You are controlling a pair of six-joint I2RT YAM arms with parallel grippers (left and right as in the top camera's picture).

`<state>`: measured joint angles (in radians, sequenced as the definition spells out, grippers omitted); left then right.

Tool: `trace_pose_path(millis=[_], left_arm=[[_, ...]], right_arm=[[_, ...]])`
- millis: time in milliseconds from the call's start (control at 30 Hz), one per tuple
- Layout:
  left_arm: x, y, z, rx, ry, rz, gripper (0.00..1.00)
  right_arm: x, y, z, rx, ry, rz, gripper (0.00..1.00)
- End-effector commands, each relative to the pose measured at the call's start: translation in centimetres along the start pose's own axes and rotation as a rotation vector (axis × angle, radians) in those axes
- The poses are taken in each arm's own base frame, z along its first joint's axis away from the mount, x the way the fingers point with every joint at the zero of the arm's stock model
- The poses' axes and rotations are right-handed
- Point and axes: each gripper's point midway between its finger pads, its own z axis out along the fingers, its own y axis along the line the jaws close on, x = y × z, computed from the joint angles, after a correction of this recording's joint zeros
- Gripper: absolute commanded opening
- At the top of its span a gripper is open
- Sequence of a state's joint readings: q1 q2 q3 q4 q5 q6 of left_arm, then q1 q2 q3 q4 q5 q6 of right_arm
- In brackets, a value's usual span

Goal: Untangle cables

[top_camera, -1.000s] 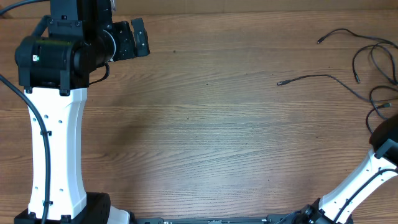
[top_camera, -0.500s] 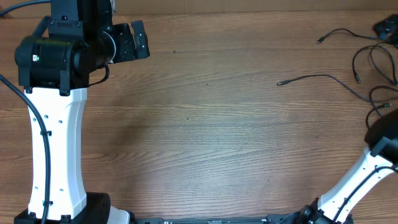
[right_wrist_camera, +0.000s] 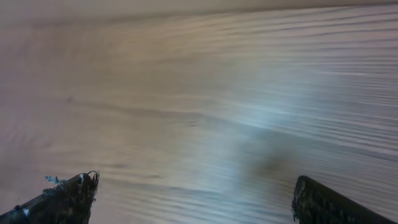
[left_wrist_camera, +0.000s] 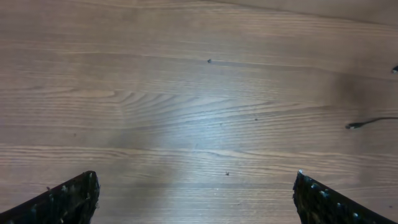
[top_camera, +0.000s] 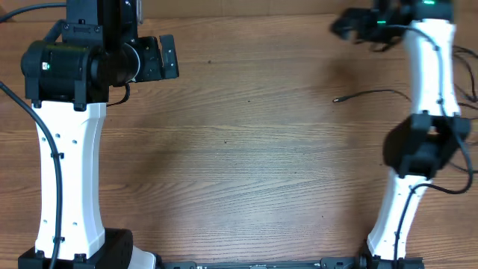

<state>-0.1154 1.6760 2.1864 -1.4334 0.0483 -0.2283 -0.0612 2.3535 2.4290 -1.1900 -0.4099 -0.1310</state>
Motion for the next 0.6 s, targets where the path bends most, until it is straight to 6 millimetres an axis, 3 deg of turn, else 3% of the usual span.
trace_pose_path(millis=[0,167,267,567], left_arm=[[0.1,0.6,0.2,-0.028,0.01,0.019,1.0],[0.1,0.6,0.2,-0.027,0.009,0.019,1.0],[0.1,0.6,0.2,-0.027,0.009,0.019,1.0],[0.1,0.6,0.2,-0.027,0.009,0.019,1.0]], right_arm=[[-1.1,4.0,-2.0,0.076,-0.034,-0.094,1.0],[-0.4,9.0,-1.5,0.068,-0.01,-0.177,1.0],[0.5,10.7,-1.0,0.047,0.019,-0.193,1.0],[1.4,11.6,-0.7,0.039,0.052,-0.201,1.0]])
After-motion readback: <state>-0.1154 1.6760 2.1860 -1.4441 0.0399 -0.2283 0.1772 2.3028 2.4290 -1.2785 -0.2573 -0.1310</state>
